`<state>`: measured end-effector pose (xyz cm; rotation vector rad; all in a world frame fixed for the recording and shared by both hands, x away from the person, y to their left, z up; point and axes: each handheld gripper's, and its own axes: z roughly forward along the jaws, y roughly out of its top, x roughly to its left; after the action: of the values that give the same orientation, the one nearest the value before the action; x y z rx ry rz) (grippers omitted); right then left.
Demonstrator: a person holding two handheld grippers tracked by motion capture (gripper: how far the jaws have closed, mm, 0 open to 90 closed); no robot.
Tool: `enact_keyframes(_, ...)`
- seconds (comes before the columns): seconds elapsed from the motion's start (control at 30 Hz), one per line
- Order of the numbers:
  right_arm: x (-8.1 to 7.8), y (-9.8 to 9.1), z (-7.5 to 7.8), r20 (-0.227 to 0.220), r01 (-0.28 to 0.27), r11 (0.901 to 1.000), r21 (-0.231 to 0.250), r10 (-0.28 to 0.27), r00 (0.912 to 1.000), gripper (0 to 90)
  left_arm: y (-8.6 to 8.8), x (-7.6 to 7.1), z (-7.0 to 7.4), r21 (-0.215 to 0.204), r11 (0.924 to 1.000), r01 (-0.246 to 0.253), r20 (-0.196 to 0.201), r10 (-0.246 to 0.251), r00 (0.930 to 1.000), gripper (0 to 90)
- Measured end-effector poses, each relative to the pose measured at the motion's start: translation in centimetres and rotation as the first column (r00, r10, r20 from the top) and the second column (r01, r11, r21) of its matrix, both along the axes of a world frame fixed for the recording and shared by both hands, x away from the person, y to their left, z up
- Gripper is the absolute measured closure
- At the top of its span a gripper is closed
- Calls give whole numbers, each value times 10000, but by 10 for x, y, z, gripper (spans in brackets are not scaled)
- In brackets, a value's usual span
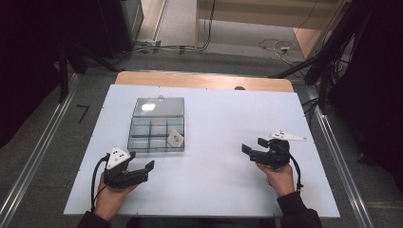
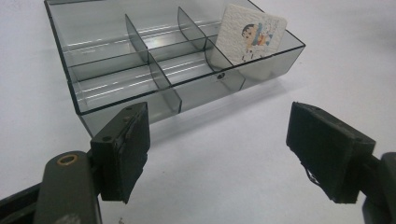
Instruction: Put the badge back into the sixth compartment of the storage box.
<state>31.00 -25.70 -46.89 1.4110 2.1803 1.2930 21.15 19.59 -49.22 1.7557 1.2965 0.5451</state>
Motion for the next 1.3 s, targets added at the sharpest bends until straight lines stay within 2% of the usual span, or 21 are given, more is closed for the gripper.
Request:
enact_keyframes(0.2, -4, -20, -1, 62, 467, 9989, -42, -467, 9989, 176, 2, 0, 0, -23, 10000, -97, 13, 97, 10000, 220)
enact_keyframes(0.33, -7, -33, -3, 87, 732, 9969, -279, -730, 9973, 175, 2, 0, 0, 2, 9999, -121, 8, 121, 9999, 220)
enact_keyframes(0.47, -11, -48, -2, 137, 1089, 9939, -201, -1086, 9940, 174, 3, 0, 0, 6, 9998, -176, 5, 176, 9998, 220)
enact_keyframes(0.6, -17, -68, -2, 246, 1566, 9875, -193, -1561, 9874, 173, 4, 0, 0, -42, 9997, -241, 24, 241, 9997, 220)
enact_keyframes(0.7, -20, -87, -3, 270, 2054, 9787, -81, -2051, 9784, 173, 5, 1, 0, -24, 9996, -291, 13, 291, 9996, 220)
enact_keyframes(0.87, -25, -107, -8, 169, 2640, 9640, -311, -2636, 9645, 173, 5, 1, 1, 21, 9992, -387, 14, 387, 9992, 220)
enact_keyframes(1.13, -30, -118, -12, 219, 3008, 9516, -632, -3001, 9537, 173, 10, 0, 1, -1, 9985, -554, -4, 554, 9985, 220)
enact_keyframes(1.3, -31, -123, -12, 241, 3120, 9478, -664, -3111, 9501, 173, 18, -1, 2, -93, 9966, -817, -1, 817, 9967, 220)
